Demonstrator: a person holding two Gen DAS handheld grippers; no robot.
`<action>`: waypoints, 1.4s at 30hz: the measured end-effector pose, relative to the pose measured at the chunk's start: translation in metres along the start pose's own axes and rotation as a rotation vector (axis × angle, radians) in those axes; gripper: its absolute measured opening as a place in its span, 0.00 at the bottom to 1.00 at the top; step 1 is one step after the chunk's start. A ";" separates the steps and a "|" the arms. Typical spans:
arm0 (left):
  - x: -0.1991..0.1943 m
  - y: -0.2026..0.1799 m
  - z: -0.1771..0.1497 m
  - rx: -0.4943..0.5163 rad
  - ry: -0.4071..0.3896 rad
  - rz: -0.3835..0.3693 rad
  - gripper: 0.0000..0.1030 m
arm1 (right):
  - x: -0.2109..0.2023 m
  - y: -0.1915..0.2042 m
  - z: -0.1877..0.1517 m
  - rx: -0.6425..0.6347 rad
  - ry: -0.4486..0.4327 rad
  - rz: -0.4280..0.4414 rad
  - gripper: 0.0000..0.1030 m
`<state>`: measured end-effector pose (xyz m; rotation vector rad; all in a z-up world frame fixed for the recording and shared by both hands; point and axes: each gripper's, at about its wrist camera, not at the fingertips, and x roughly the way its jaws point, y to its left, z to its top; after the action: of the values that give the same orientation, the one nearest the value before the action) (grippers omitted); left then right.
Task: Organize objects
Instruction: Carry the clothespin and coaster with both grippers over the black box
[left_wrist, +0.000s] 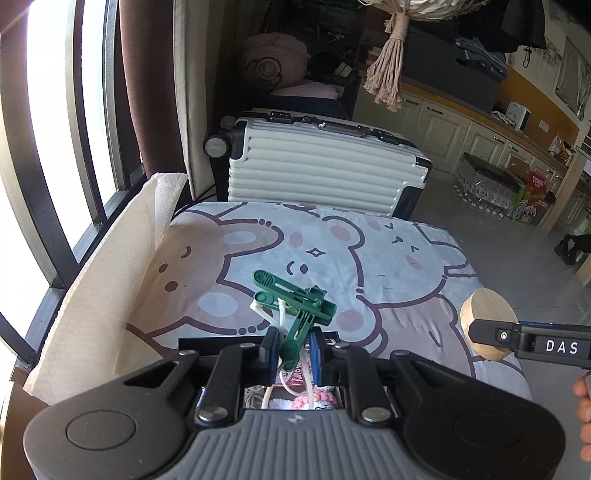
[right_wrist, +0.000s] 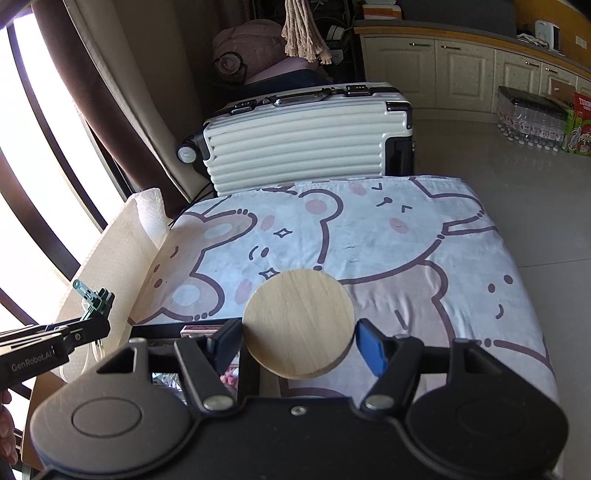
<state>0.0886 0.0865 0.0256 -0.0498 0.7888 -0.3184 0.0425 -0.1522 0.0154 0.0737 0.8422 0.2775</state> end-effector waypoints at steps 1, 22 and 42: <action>0.000 0.001 0.000 0.001 0.003 0.000 0.18 | 0.001 0.002 -0.001 -0.001 0.002 0.002 0.66; 0.036 0.055 -0.029 0.056 0.223 0.064 0.18 | 0.043 0.059 -0.005 -0.082 0.096 0.081 0.66; 0.090 0.061 -0.055 0.158 0.438 0.060 0.23 | 0.074 0.093 -0.007 -0.162 0.182 0.139 0.66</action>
<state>0.1250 0.1217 -0.0856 0.1982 1.1933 -0.3382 0.0639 -0.0434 -0.0266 -0.0451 0.9934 0.4872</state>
